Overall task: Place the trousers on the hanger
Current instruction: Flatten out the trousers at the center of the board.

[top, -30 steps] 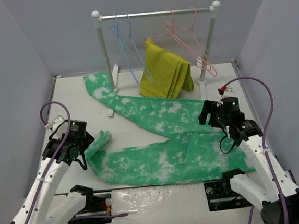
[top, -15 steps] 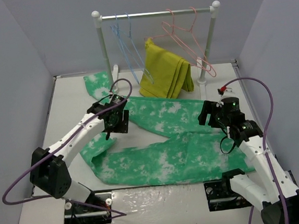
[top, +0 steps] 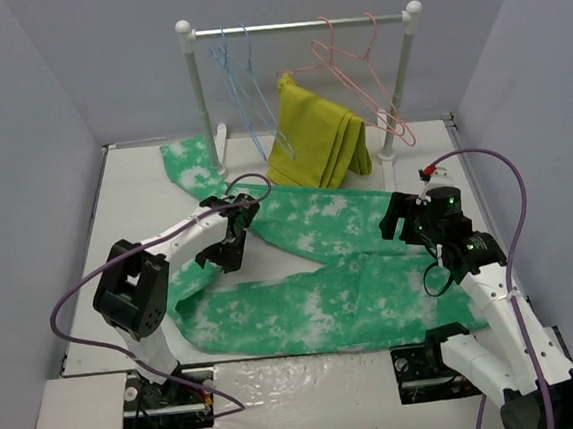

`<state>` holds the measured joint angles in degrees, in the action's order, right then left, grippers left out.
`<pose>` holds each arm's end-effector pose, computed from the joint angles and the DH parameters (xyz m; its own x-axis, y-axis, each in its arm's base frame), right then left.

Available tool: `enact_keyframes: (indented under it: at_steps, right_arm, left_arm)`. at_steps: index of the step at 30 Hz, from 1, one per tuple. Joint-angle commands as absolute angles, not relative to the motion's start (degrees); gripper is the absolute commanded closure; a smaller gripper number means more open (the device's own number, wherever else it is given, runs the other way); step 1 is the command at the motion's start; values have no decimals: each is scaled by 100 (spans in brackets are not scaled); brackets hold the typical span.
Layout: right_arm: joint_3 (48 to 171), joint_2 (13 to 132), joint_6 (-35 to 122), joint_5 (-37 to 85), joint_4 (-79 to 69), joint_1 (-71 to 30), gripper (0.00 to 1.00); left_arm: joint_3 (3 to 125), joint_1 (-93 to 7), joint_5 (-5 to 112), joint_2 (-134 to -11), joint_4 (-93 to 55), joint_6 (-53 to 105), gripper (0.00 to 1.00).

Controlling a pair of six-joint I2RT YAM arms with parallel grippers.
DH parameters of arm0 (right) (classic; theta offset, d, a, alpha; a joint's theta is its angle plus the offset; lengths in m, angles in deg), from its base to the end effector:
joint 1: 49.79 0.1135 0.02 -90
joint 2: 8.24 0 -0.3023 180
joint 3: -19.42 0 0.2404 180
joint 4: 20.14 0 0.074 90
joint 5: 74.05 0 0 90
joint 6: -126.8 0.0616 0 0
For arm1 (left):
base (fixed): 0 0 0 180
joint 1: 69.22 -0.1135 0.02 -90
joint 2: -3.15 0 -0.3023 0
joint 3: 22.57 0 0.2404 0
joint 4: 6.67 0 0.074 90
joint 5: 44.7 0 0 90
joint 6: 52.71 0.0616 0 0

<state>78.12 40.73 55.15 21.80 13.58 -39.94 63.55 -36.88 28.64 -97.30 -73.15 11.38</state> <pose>0.1783 0.0373 0.3272 -0.4627 0.2375 -0.8541 -0.1225 0.9371 0.3270 0.2874 -0.1611 0.2200 -0.9572 0.1106 -0.2673 0.0617 0.9808 0.1848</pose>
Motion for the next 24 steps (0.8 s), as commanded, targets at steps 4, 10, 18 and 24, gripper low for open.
enact_keyframes:
  at_steps: [4,10,18,24]
  right_arm:
    - [7908,4034,5500,2207,1221,-3959,23]
    - [7922,4019,5473,2131,1216,-3959,23]
    - [8086,4107,5563,2193,1215,-3959,23]
    - [8117,4089,5605,2158,1215,-3959,23]
  left_arm:
    - [6405,-3658,2566,-9863,-7322,1046,77]
    - [7254,-3661,2219,-9644,-7605,1276,100]
    - [9283,-3675,1743,-7883,-7489,1564,100]
    - [7270,-4788,1588,-6220,-7379,521,100]
